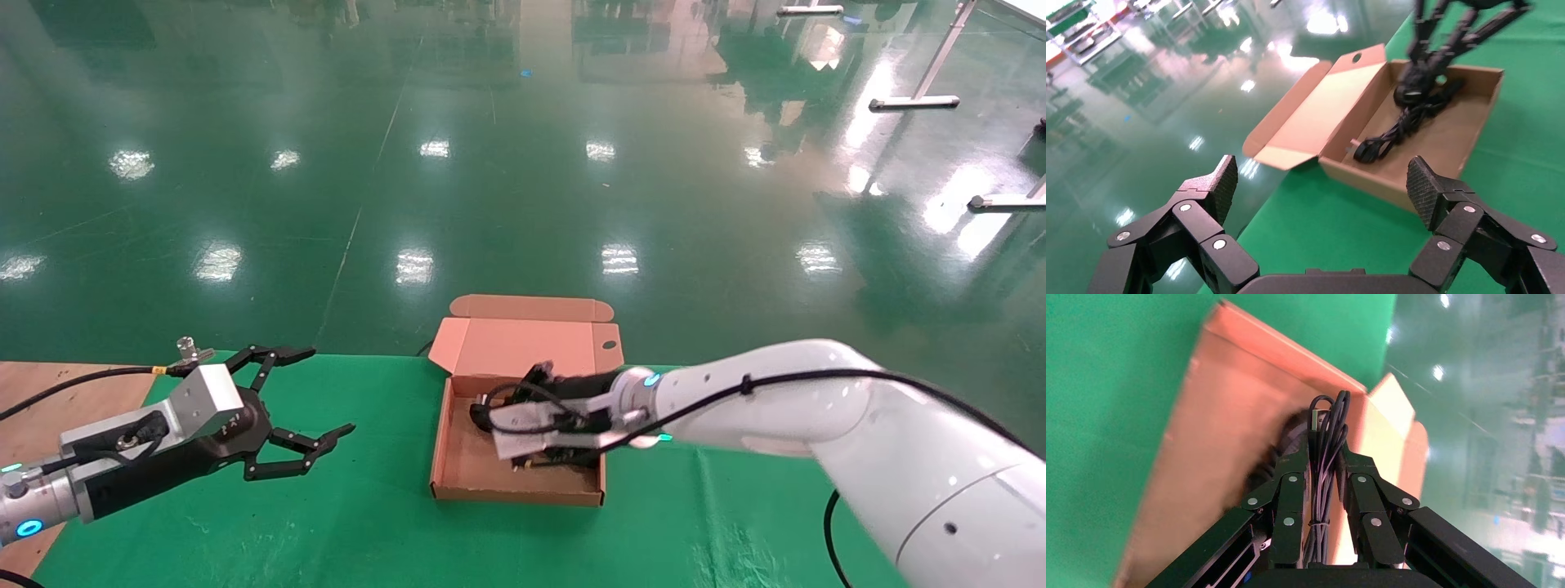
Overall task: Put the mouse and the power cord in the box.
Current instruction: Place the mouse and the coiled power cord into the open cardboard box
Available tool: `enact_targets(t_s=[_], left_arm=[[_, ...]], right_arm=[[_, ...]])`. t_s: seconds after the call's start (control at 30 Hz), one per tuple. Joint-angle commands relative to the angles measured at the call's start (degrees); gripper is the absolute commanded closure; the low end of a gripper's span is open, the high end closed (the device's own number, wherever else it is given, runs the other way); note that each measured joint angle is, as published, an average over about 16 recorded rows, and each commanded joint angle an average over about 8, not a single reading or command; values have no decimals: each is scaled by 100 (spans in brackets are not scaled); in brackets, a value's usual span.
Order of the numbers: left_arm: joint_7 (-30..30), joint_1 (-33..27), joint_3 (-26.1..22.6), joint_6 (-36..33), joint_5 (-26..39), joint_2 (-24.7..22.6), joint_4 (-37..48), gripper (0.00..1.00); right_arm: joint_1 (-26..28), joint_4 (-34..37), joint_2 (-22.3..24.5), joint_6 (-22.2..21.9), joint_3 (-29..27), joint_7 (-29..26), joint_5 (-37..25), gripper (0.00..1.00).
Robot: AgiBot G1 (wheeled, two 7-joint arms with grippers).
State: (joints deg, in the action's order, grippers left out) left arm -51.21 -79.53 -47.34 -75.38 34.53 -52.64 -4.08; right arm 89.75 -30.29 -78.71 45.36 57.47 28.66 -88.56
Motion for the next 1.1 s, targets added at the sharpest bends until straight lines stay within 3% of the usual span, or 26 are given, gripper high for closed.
enact_targets(t_s=[0.03,0.17,0.23,0.9,1.1], left_arm=[[-38,-2,1,59,1,-34,97,0],[-77,-2,12,93,-18,-64,188,0],[-83,-2,16,89,-25,-64,206,0],[-34,7,24,104,1,-59,120,0],[311,106,196,42,41,42,-272,0]], right_arm=[[-70,-93,4,-63,212,-62,102,59],[-143,-171,7,-173,445,-118,210,10],[-163,-192,7,-204,490,-126,235,0],[-126,-156,31,-114,368,-117,196,0],[-265,-369,250,104,128,-316,425,0]])
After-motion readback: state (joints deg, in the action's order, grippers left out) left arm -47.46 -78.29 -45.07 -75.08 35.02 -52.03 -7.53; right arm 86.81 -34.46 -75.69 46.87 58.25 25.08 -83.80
